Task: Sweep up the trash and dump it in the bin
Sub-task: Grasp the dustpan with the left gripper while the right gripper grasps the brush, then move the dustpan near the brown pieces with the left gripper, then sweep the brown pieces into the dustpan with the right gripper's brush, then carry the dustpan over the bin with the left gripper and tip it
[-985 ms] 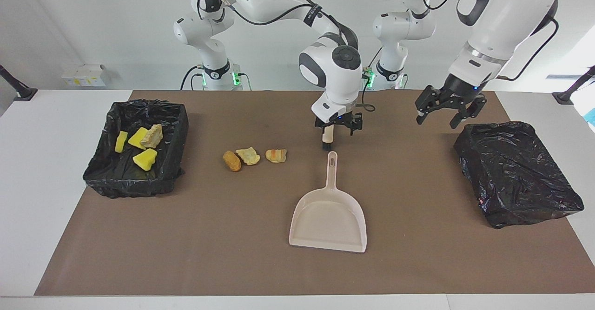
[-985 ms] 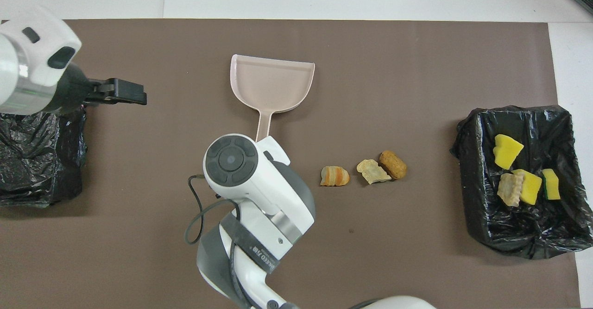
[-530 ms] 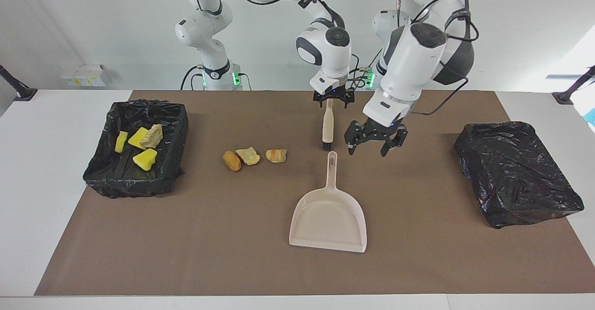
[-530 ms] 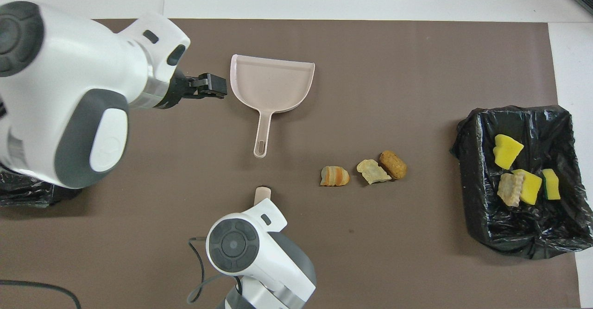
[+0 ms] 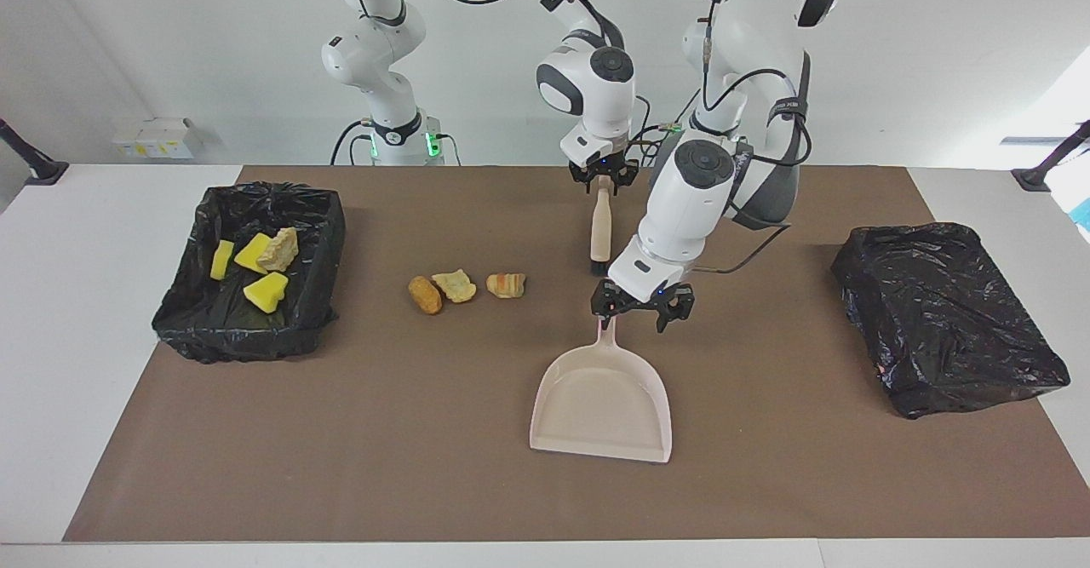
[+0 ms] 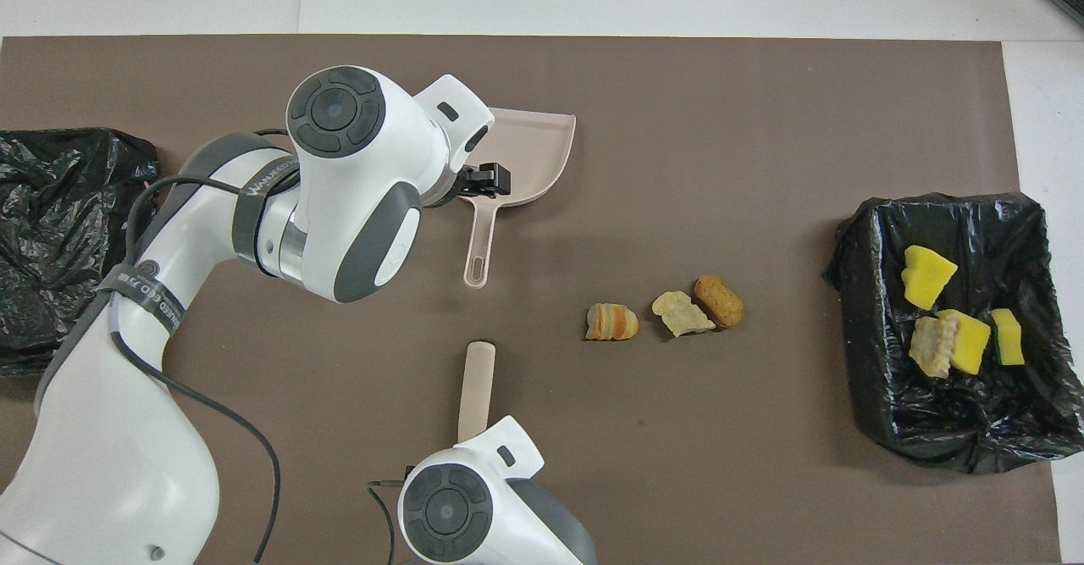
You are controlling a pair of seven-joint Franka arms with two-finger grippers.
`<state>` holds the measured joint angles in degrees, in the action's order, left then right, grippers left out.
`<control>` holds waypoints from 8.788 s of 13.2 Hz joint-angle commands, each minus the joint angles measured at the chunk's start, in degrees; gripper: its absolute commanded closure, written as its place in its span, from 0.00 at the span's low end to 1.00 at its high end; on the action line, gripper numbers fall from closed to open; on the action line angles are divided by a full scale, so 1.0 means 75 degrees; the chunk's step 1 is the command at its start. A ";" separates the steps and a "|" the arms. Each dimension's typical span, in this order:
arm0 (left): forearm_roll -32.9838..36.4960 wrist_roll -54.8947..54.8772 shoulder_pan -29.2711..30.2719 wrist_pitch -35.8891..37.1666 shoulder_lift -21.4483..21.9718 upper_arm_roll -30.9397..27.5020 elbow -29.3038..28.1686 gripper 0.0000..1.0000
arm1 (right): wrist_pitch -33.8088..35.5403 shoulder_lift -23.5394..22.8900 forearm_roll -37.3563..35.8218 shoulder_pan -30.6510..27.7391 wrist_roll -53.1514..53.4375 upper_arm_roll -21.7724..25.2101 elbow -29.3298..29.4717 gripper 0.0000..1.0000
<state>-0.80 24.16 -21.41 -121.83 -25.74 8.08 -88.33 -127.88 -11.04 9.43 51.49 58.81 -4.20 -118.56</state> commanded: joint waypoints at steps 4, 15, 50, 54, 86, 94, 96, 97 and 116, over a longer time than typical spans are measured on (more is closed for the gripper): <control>0.0118 0.0119 -0.0450 -0.0034 -0.0036 -0.0069 -0.0504 0.00 | 0.0221 0.0101 0.0195 -0.0092 -0.0142 -0.0002 0.0000 1.00; 0.0447 0.0072 -0.0672 0.0541 0.0022 -0.0081 -0.0516 0.71 | 0.1756 0.2373 -0.0051 -0.1040 -0.0996 0.0056 -0.1711 1.00; 0.1173 -1.0252 0.0289 0.0600 0.3186 -0.0151 -0.4453 1.00 | -0.0234 0.1660 0.0686 -0.4102 -0.3799 -0.0002 -0.2521 1.00; 0.1150 -1.0439 0.0171 0.0472 0.3233 -0.0140 -0.4512 1.00 | -0.0234 0.0947 0.1188 -0.3176 -0.3798 -0.0002 -0.1655 1.00; -0.0397 -0.9959 0.0746 -0.0197 0.3116 -0.0210 -0.4618 1.00 | 0.0670 0.0031 -0.1004 -0.2929 -0.6643 -0.0236 0.0094 1.00; -0.0537 -1.0053 0.1191 -0.0875 0.2882 -0.0198 -0.4454 1.00 | 0.0972 0.0638 0.0301 -0.2857 -0.7258 -0.0319 0.0352 1.00; -0.1097 -1.0204 0.1401 -0.0935 0.2870 -0.0198 -0.4454 1.00 | 0.1183 0.0955 0.0289 -0.2881 -0.6684 -0.0249 0.0352 1.00; -0.1367 -1.0287 0.1506 -0.0935 0.2870 -0.0210 -0.4454 1.00 | 0.1346 0.1130 0.0277 -0.2962 -0.6414 -0.0214 0.0375 1.00; 0.0409 -1.4129 0.6896 0.3108 0.3057 -0.0479 -0.1055 1.00 | 0.1007 0.0558 0.0348 -0.0092 -0.1173 -0.0366 -0.0259 0.00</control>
<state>-0.84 -79.58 27.88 -100.28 -2.07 3.91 -98.22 -121.73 -7.31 11.19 51.36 49.26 -6.90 -121.86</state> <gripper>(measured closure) 0.692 0.564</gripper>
